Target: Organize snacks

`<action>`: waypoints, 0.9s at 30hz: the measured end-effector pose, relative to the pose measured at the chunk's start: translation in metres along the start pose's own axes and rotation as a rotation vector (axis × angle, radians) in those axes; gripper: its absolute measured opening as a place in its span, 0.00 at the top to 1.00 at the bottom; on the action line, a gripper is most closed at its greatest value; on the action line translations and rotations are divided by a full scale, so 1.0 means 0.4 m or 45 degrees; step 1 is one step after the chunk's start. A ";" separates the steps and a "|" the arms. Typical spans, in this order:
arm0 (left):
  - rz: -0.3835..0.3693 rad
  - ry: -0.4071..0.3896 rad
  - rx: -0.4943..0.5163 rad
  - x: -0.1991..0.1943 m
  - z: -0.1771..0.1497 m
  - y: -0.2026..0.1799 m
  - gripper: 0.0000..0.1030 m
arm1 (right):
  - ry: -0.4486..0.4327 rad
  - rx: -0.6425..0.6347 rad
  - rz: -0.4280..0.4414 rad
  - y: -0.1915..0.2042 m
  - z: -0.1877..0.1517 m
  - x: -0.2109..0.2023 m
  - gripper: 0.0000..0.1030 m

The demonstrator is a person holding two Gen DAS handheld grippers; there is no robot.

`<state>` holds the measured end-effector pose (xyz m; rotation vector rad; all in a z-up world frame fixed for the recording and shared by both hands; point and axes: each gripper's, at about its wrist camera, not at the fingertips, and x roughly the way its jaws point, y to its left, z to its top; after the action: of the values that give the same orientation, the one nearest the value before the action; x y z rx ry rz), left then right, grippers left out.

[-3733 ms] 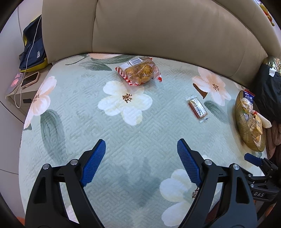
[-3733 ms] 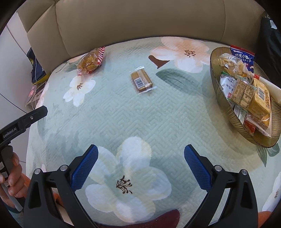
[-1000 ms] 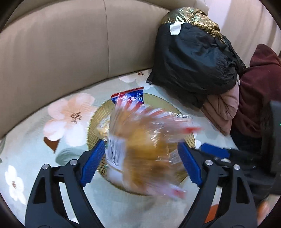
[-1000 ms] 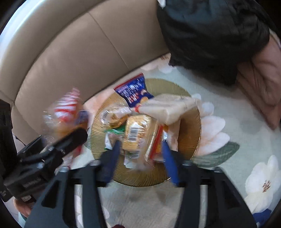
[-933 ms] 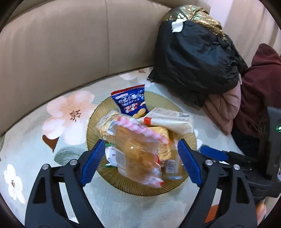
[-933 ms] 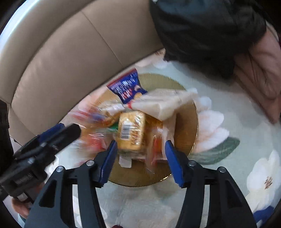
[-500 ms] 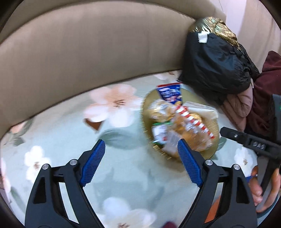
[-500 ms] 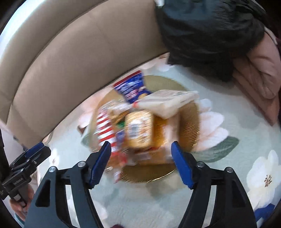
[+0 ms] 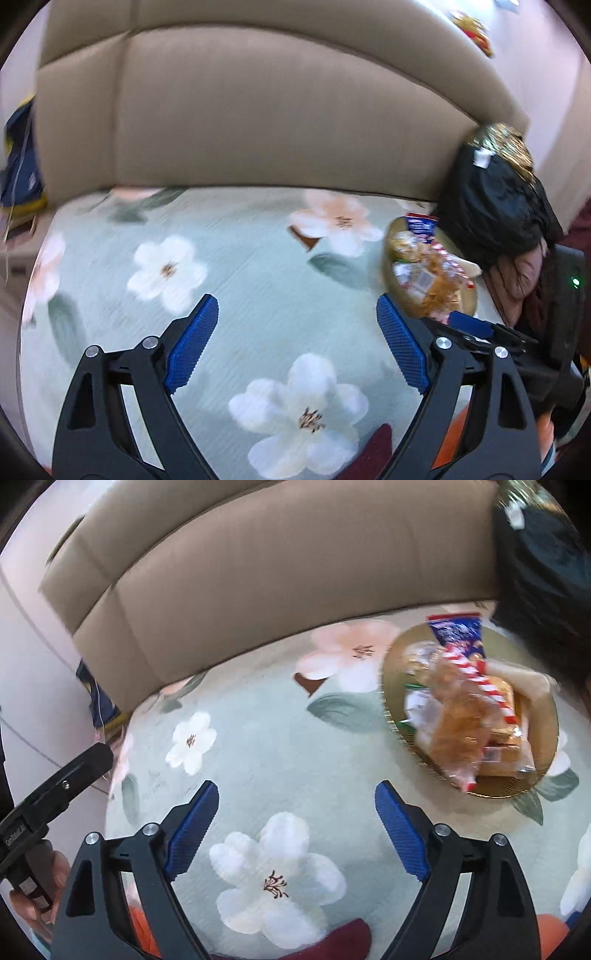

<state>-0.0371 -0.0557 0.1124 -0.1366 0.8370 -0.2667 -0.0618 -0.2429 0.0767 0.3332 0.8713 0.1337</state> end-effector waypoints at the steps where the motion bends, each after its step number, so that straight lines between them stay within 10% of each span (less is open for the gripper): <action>1: 0.012 -0.002 -0.019 0.001 -0.011 0.016 0.15 | -0.021 -0.034 -0.042 0.022 -0.007 0.001 0.14; 9: 0.078 0.037 -0.028 0.070 -0.077 0.041 0.15 | -0.121 -0.187 -0.295 0.071 -0.038 0.006 0.09; 27: 0.206 0.112 -0.038 0.163 -0.116 0.077 0.05 | 0.059 -0.250 -0.310 0.080 -0.069 0.163 0.08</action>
<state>-0.0247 -0.0457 0.0280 -0.0852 0.9344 -0.1086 -0.0408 -0.1903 0.0239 0.0396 0.9298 0.0005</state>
